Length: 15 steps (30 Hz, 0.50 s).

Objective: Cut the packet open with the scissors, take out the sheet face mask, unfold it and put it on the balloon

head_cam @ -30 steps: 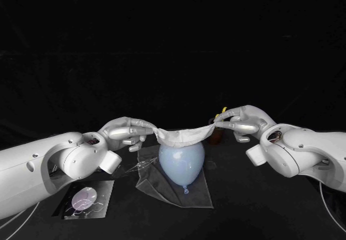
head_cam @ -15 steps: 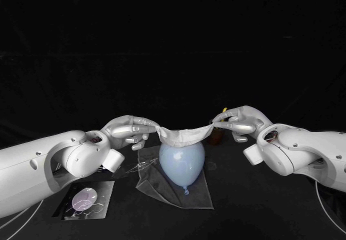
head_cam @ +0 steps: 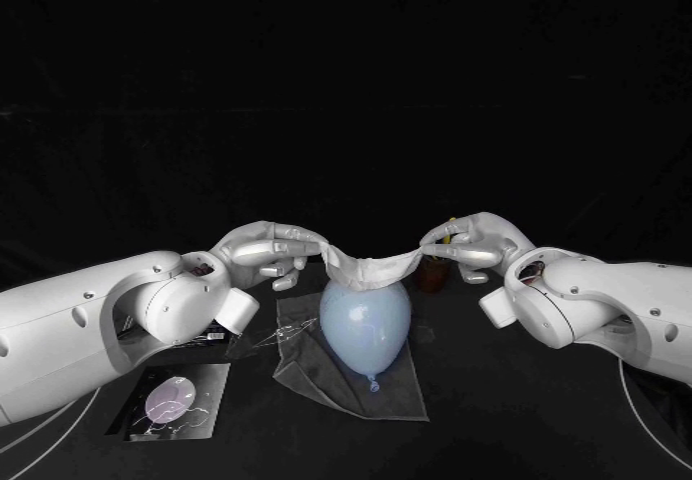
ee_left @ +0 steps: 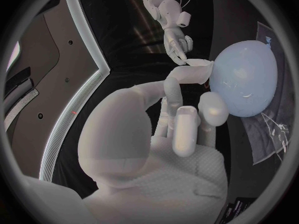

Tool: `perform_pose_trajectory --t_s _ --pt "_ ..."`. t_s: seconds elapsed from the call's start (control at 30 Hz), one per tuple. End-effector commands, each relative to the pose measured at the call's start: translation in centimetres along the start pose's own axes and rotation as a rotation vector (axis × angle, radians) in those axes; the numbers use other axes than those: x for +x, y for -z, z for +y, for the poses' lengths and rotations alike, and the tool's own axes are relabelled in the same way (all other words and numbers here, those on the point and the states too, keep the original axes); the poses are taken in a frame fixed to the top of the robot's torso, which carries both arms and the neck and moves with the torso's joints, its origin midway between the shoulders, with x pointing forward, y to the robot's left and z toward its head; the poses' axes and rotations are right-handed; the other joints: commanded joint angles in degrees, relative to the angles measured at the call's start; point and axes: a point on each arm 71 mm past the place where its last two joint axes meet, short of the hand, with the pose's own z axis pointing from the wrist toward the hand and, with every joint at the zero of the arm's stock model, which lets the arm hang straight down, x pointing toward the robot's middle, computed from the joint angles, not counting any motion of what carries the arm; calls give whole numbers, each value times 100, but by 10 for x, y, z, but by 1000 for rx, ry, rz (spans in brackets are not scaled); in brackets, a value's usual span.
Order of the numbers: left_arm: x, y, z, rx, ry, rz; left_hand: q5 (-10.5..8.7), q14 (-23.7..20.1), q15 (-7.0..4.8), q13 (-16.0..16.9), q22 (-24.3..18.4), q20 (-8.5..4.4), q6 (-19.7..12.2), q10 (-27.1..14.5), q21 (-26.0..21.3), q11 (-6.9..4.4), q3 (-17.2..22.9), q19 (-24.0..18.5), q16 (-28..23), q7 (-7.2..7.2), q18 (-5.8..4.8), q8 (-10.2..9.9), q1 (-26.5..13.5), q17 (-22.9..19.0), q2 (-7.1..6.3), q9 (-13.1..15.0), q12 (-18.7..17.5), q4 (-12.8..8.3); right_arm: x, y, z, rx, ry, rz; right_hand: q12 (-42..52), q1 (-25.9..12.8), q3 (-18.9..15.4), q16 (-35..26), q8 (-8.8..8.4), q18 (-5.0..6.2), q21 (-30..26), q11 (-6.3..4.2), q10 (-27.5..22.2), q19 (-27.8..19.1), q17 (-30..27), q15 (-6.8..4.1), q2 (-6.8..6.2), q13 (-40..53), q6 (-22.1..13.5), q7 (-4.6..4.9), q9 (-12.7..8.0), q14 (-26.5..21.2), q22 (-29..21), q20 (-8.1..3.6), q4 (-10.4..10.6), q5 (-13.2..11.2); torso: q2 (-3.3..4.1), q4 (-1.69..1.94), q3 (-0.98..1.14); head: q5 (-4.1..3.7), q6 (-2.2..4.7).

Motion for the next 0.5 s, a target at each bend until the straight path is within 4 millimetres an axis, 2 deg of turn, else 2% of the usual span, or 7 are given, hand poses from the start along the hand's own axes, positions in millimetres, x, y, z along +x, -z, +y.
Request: perform_pose_trajectory --t_s 0.03,0.2,0.23,0.3,0.4,0.47,0.5 --pt "1 -3 -7 27 10 -14 39 145 -25 -9 -6 -16 15 18 12 -8 15 -4 25 3 -66 39 -5 4 40 973 -30 -17 0 -3 2 -33 38 -5 19 -5 48 22 1 58 -82 -18 609 -53 1505 -139 55 1505 -23 -5 1021 727 1027 -13 -7 13 -5 0 -2 14 10" --pt "3 -6 -12 37 6 -12 39 145 -25 -9 -6 -16 15 18 12 -8 15 -4 25 3 -66 39 -5 4 40 973 -30 -17 2 -6 2 -42 47 -3 -102 -62 34 22 -46 96 -276 4 563 -156 1505 -123 25 1447 -118 20 1038 727 969 -2 15 12 -4 3 -3 19 28" --pt "3 -7 -13 38 5 -13 39 145 -25 -9 -6 -16 15 18 12 -8 15 -4 25 3 -66 39 -5 4 40 973 -30 -17 3 -7 2 -43 49 0 -357 -60 -1 22 -138 133 -465 29 464 -256 1505 -108 -41 1327 -280 55 1021 727 913 7 -17 4 0 4 -2 20 31" --pt "4 -8 -15 42 3 -14 39 145 -25 -9 -6 -16 15 18 12 -8 15 -4 25 3 -66 39 -5 4 40 973 -30 -17 5 -8 2 -46 56 10 -726 -82 -133 -27 -315 189 -809 107 310 -442 1392 -40 -51 1153 -471 154 956 692 808 56 -8 27 0 3 -2 22 35" --pt "3 -10 -16 42 0 -18 39 145 -25 -9 -6 -16 15 18 12 -8 15 -4 25 3 -66 39 -5 4 40 973 -30 -17 6 -9 2 -56 80 20 -1481 -218 -326 -280 -688 291 -1447 281 -36 -791 874 86 -285 795 -903 359 759 514 608 130 25 14 3 2 0 29 51" --pt "3 -12 -17 41 -2 -22 39 145 -25 -9 -6 -16 15 18 12 -8 15 -4 25 3 -66 39 -5 4 40 973 -30 -17 6 -9 3 -68 109 23 -2554 -202 -477 -692 -1074 432 -2467 451 -593 -1369 188 248 -437 256 -1270 556 516 203 265 263 18 9 2 1 0 37 66" --pt "2 -13 -18 41 -3 -24 39 145 -25 -9 -6 -16 15 18 12 -8 15 -4 25 3 -66 39 -5 4 40 973 -30 -17 5 -10 3 -73 122 22 -2703 -165 -523 -767 -1138 468 -2659 472 -667 -1469 84 275 -449 162 -1281 574 461 149 188 291 11 16 1 0 0 41 66"
